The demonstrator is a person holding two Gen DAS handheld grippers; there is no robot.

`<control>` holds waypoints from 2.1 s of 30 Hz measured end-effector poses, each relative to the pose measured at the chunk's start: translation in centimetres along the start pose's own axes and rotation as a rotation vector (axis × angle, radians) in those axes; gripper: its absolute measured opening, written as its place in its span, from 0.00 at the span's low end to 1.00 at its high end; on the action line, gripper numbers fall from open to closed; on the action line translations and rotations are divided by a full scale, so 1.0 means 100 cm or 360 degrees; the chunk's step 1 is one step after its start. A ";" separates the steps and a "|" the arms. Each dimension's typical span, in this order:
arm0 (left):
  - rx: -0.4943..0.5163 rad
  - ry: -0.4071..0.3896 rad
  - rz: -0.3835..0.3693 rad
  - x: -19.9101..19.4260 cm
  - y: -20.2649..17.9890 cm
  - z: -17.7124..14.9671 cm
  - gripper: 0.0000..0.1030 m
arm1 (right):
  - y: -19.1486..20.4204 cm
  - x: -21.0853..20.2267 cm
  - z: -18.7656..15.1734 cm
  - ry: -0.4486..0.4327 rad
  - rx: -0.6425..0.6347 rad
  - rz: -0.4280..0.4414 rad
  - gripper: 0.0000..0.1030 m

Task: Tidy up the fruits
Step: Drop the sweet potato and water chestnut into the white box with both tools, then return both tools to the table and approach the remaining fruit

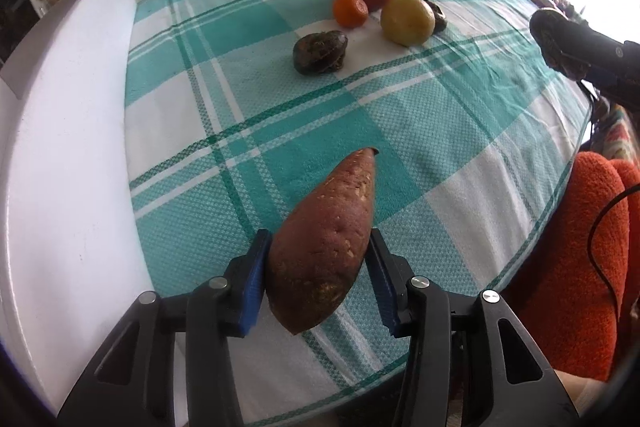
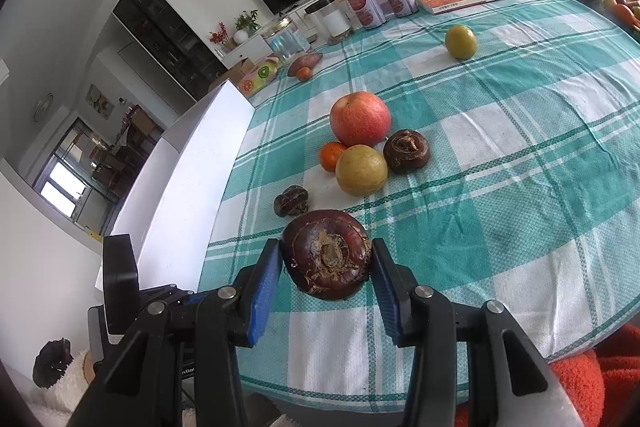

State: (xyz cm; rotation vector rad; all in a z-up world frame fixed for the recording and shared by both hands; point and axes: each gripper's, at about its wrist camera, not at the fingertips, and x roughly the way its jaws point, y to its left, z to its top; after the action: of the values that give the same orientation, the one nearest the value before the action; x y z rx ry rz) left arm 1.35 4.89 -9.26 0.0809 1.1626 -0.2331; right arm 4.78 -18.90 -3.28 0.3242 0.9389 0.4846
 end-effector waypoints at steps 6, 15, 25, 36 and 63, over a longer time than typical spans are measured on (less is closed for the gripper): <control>-0.0342 -0.0293 -0.0455 -0.094 0.029 -0.005 0.46 | 0.051 0.009 0.012 0.0089 -0.0107 0.0140 0.43; -0.0808 -0.0519 0.0388 -0.154 0.162 -0.043 0.46 | 0.242 0.084 0.007 0.0400 -0.0664 0.0541 0.43; -0.0883 -0.0466 0.0557 -0.134 0.184 -0.061 0.69 | 0.265 0.135 -0.002 0.0508 -0.0760 0.0413 0.54; -0.0484 -0.0884 0.0371 -0.150 0.096 -0.009 0.92 | 0.055 0.054 0.028 0.0134 -0.0315 -0.0205 0.84; -0.0299 -0.1024 0.0498 -0.131 0.002 0.018 0.98 | -0.053 0.018 0.005 -0.0284 -0.0004 -0.0449 0.84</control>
State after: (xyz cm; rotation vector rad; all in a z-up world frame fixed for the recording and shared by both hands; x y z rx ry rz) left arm -1.95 6.56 3.43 0.0174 0.5146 0.1267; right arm 7.43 -22.47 -6.68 0.2236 0.7945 0.1942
